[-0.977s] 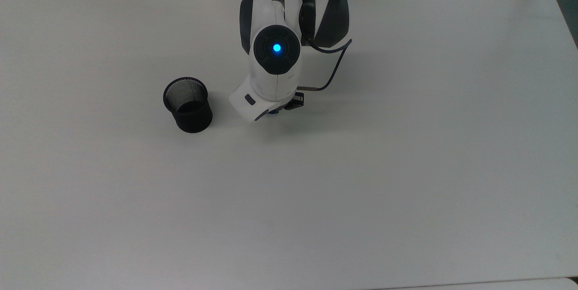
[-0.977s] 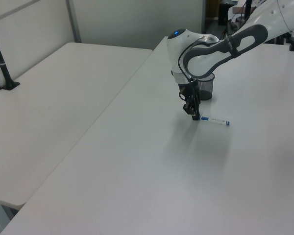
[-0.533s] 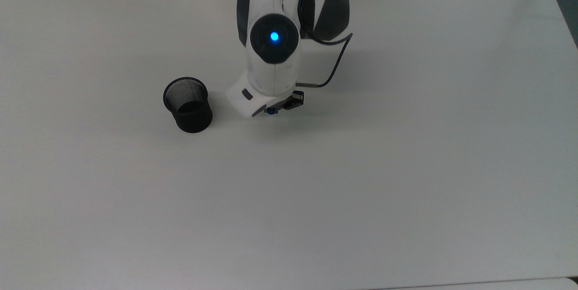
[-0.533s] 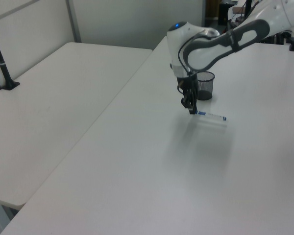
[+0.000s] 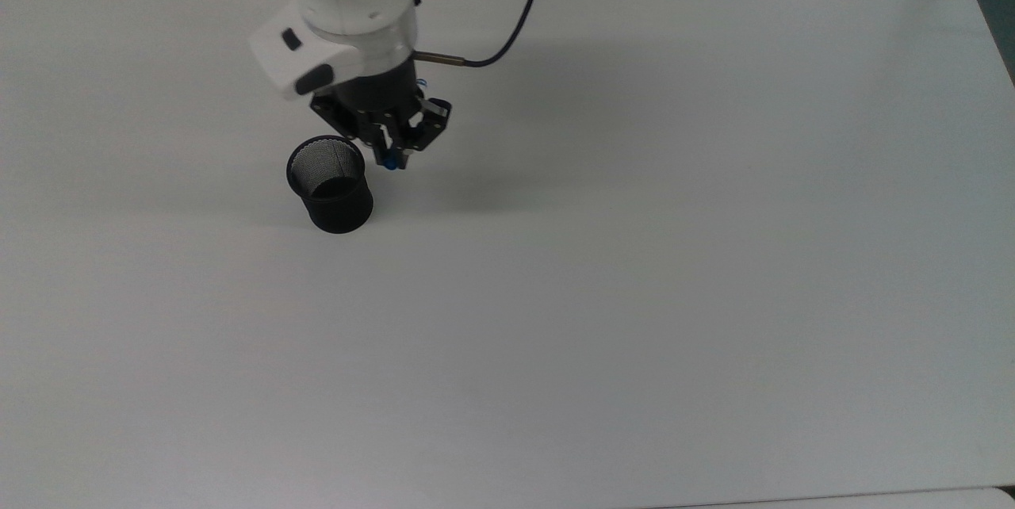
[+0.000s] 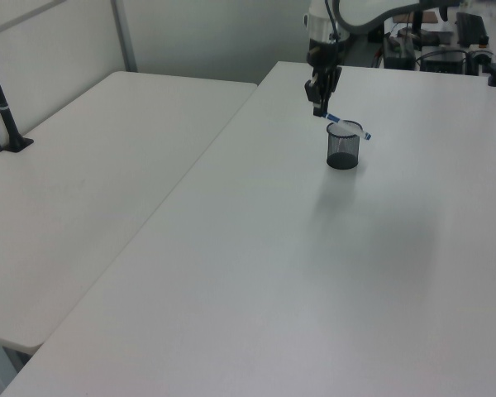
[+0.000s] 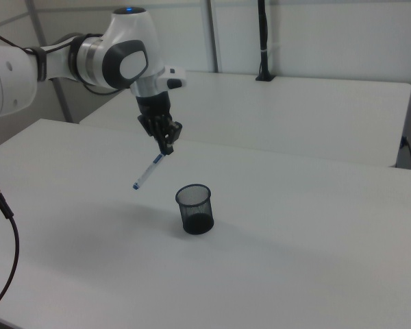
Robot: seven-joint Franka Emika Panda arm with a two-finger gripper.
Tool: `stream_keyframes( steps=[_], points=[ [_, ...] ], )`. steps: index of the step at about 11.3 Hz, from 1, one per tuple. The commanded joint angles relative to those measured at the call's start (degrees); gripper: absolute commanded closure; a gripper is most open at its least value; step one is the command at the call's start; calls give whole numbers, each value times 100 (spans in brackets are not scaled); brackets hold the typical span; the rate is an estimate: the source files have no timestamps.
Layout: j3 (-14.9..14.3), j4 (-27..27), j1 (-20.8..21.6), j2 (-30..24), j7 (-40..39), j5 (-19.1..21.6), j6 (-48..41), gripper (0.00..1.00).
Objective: Insert the marker
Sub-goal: 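Lift the marker and carry it toward the black mesh cup, then tilt the marker upright and lower its tip into the cup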
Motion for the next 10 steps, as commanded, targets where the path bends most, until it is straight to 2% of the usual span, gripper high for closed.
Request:
stream_keyframes(
  steps=[1,5,10],
  points=[
    [21,177,-385,2,63,-78,166,100],
    [29,125,-878,72,19,-78,1035,100],
    [38,3,-1029,414,28,-236,1519,100]
  ],
)
